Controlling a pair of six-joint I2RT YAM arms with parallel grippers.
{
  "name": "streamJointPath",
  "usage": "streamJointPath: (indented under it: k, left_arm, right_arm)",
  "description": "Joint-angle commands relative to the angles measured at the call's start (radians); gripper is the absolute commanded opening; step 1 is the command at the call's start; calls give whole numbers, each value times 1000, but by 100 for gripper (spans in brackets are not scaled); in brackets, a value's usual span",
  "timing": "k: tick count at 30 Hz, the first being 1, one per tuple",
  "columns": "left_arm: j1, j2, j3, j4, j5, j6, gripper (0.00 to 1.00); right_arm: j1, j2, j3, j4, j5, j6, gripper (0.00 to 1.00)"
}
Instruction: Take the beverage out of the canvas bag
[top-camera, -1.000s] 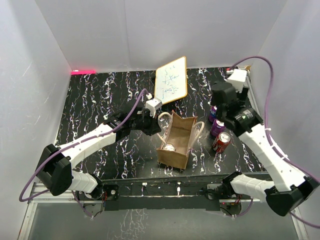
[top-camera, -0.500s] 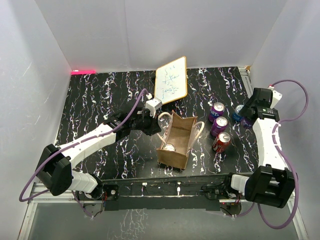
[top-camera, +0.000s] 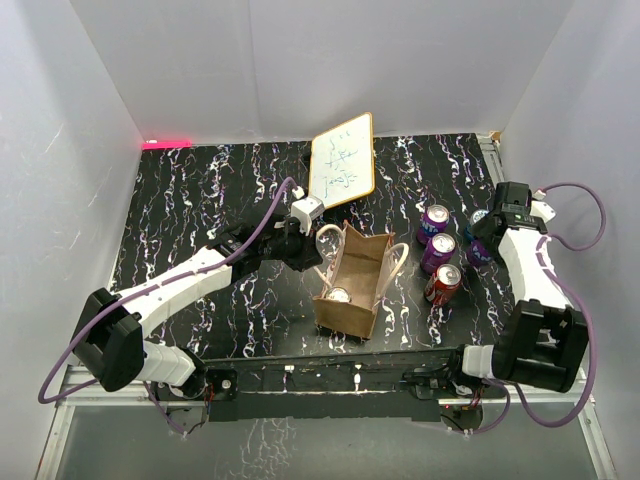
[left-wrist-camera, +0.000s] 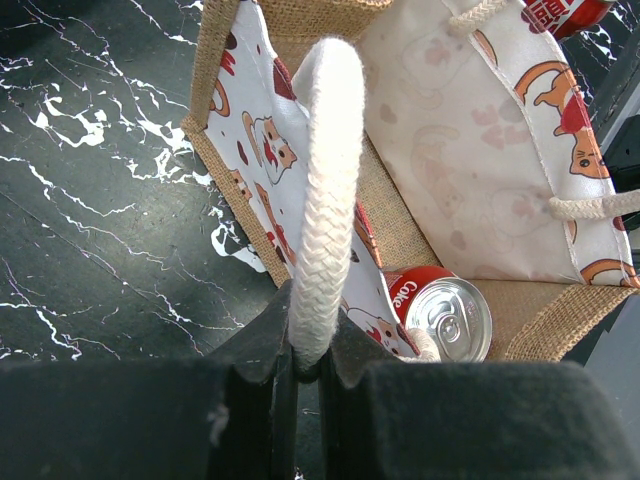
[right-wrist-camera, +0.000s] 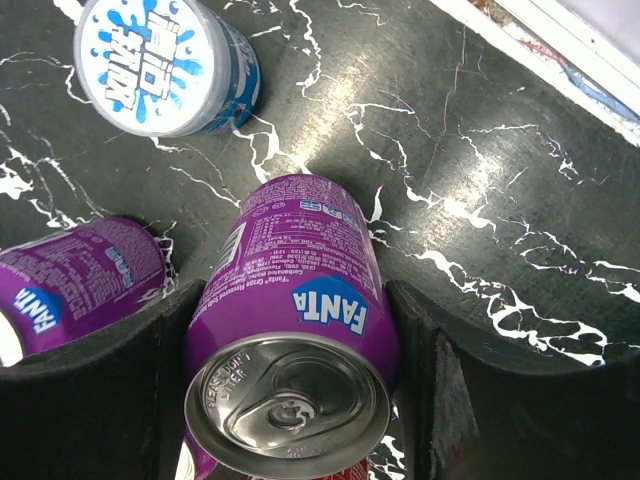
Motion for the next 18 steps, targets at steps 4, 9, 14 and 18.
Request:
streamJointPath:
  k: [4, 9, 14, 18]
  left_arm:
    - [0, -26, 24, -16, 15, 5, 0]
    - [0, -25, 25, -17, 11, 7, 0]
    - [0, -22, 27, -18, 12, 7, 0]
    - [0, -25, 25, -19, 7, 8, 0]
  right_arm:
    - [-3, 60, 3, 100, 20, 59, 11]
    - [-3, 90, -1, 128, 2, 56, 12]
    - [3, 113, -9, 161, -42, 46, 15]
    - [21, 135, -10, 160, -36, 33, 18]
